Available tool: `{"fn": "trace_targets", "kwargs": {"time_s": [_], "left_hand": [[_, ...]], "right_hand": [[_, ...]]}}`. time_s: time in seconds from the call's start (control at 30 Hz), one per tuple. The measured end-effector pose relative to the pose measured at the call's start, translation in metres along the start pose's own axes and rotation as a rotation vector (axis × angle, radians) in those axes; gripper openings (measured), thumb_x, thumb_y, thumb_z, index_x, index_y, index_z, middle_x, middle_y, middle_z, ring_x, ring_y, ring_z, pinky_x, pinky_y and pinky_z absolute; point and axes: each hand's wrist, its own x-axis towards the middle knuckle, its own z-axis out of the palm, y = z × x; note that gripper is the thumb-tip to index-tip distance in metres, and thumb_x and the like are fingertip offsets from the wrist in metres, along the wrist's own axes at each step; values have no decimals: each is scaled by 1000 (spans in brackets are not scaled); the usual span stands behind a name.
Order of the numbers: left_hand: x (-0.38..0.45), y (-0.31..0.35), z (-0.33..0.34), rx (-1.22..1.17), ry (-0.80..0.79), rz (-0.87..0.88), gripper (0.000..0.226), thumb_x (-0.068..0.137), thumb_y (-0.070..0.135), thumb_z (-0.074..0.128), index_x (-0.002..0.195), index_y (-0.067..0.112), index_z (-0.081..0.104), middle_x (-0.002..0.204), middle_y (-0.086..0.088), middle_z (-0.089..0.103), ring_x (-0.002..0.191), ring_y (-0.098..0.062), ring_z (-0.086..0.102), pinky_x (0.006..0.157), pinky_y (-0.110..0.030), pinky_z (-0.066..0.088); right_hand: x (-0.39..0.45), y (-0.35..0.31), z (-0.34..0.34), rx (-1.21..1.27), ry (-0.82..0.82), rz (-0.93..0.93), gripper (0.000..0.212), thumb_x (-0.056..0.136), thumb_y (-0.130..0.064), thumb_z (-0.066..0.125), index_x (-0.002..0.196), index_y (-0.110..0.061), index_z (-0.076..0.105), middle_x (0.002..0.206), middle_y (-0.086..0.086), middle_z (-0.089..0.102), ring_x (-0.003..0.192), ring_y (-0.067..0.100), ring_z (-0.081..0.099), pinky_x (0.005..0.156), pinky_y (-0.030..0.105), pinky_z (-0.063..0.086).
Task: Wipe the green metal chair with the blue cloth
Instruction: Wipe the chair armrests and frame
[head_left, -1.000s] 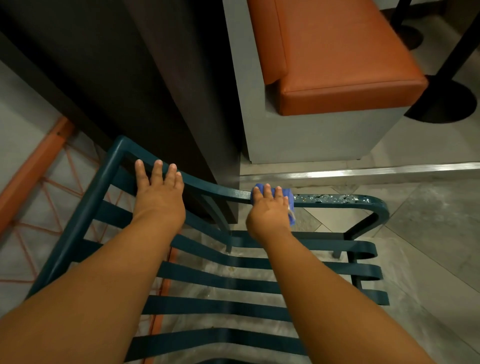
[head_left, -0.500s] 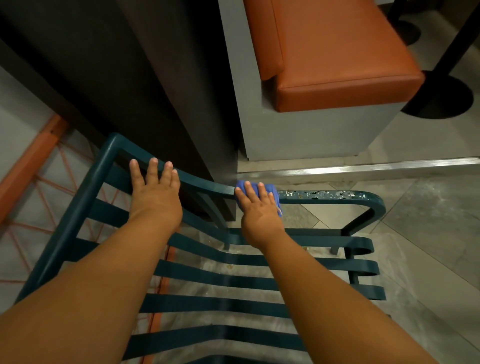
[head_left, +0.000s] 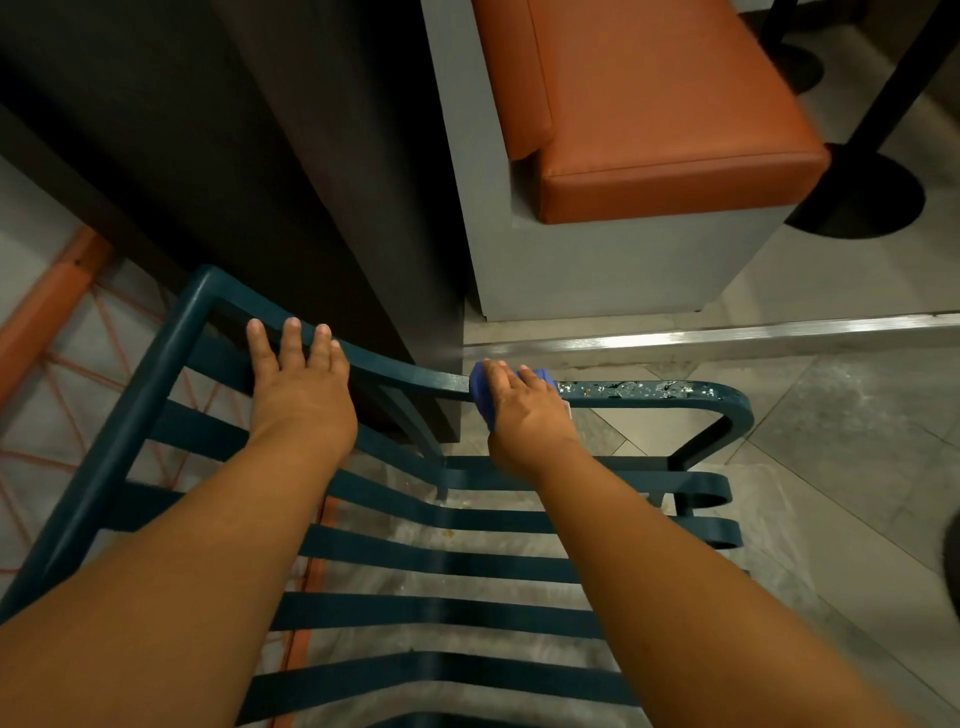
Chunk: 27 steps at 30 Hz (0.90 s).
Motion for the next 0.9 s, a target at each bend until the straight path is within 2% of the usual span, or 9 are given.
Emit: {"fn": "trace_targets", "kwargs": {"time_s": [0.1,0.2,0.33,0.4,0.47,0.53,0.67,0.77,0.9], "left_hand": [[-1,3,-2,-11,-4,-13,86,88,18,50,149,9,-10,158,-13,-17,142,-40,-16,104,-69,-14],[-1,9,-4,-72,8,-18,81,89,18,47,150,10,-5,158,-13,-14,144,-37,-14,104,-69,-14],[-3,26,-2,-182,36,80,80,90,18,46,150,14,-6,159,-9,-15,144,-34,-16,104,-68,-15],[-4,39,-2,-231,45,157,83,89,17,48,150,17,-9,158,-6,-18,144,-32,-18,106,-67,-15],[-5,53,-3,-267,42,229,82,91,17,46,150,21,-11,158,-5,-18,144,-30,-19,109,-65,-13],[-5,64,-5,-287,29,263,81,92,19,45,150,25,-12,159,-4,-17,144,-30,-18,109,-64,-13],[0,70,-9,-269,21,261,87,90,19,53,150,29,-9,159,-5,-14,145,-33,-12,110,-65,-10],[5,71,-13,-240,26,267,86,90,23,56,150,28,-5,160,-7,-9,145,-35,-6,111,-64,-7],[5,81,-10,-260,-12,228,91,89,25,58,149,29,-11,159,-8,-14,144,-38,-11,112,-63,-7]], "right_hand": [[5,6,-2,-52,-3,-64,77,79,-13,69,144,-15,28,153,9,30,139,30,29,116,44,25],[8,9,-7,2,-47,-34,52,92,-24,57,140,-19,39,156,10,24,137,32,33,113,43,27],[8,10,-16,322,104,12,36,99,-30,45,135,-25,47,142,9,42,124,31,46,102,41,41],[10,7,-11,235,146,8,41,99,-37,42,140,-33,40,149,10,34,135,34,33,111,47,29],[11,4,3,27,8,-38,54,96,-53,35,147,-39,23,159,7,13,145,35,7,117,54,6],[7,4,15,-63,-67,-84,65,91,-64,33,148,-37,18,160,4,7,146,32,-2,117,54,0],[2,24,16,-55,123,-122,49,92,-31,57,138,-26,42,151,4,36,141,27,25,116,44,16],[10,25,14,3,185,3,54,84,-15,65,134,-21,45,138,5,51,132,26,38,114,43,26],[13,7,20,26,120,57,63,94,-30,51,149,-19,22,156,6,25,145,28,12,118,48,5]]}}
